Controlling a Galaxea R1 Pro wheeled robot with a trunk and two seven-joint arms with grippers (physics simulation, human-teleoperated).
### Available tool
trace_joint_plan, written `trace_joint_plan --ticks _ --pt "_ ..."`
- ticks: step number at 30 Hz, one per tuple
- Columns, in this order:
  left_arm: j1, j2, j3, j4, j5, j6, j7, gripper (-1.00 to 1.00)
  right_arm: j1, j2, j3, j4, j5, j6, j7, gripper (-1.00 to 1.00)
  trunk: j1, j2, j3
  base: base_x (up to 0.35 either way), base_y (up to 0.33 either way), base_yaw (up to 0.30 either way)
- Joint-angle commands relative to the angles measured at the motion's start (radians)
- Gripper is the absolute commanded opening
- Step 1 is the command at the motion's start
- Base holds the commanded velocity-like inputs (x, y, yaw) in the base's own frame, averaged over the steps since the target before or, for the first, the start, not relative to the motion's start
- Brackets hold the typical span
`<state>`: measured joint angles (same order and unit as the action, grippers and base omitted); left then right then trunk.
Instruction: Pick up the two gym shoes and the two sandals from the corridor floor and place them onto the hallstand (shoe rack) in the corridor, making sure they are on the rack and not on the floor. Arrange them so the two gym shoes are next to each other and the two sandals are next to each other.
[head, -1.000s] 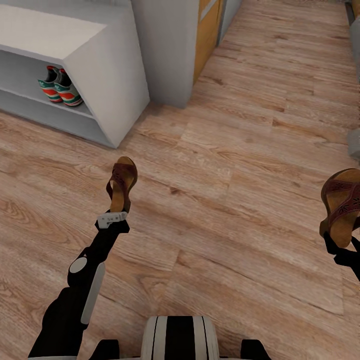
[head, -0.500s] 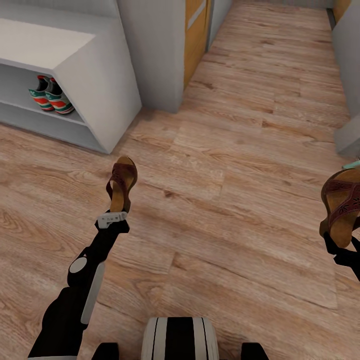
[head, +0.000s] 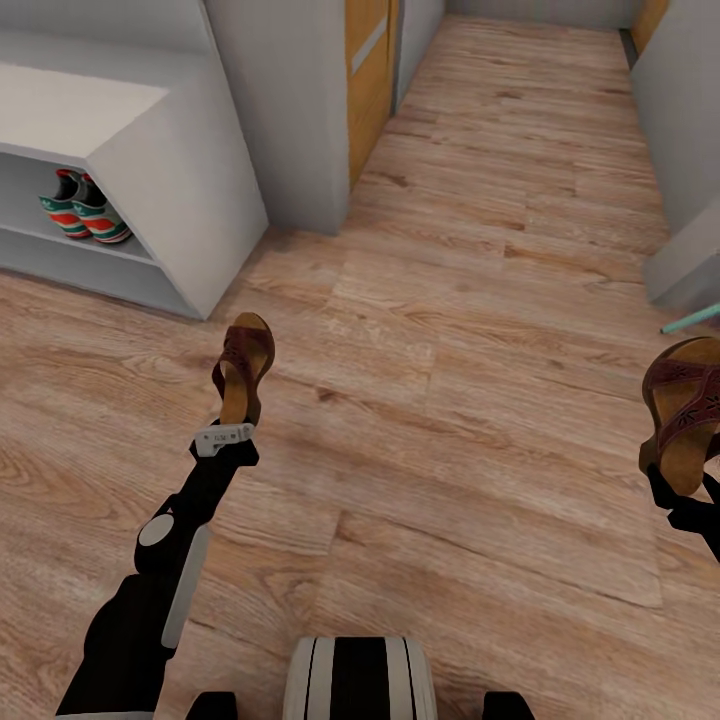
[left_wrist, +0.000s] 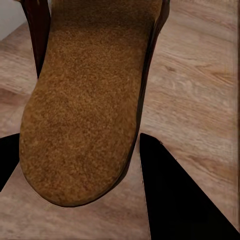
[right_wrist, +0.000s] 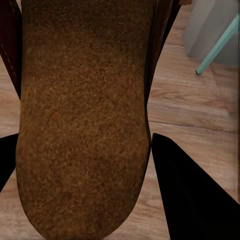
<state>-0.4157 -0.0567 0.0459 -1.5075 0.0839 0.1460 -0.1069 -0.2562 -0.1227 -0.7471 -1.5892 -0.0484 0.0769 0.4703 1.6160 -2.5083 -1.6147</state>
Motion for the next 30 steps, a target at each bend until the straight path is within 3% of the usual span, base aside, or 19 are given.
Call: trace_joint_plan --ticks 1,30 --pt "0.000 0.000 0.000 0.000 -0.003 0.000 -0.002 -1.00 0.000 0.000 0.000 0.000 -0.002 0.001 -0.001 -1.00 0.000 0.000 0.002 0.000 0.000 -0.107" --pt "0.000 0.000 0.000 0.002 -0.006 0.000 -0.002 -1.00 0.000 0.000 0.000 0.000 -0.003 0.000 -0.001 -1.00 0.000 0.000 0.044 0.000 0.000 -0.107"
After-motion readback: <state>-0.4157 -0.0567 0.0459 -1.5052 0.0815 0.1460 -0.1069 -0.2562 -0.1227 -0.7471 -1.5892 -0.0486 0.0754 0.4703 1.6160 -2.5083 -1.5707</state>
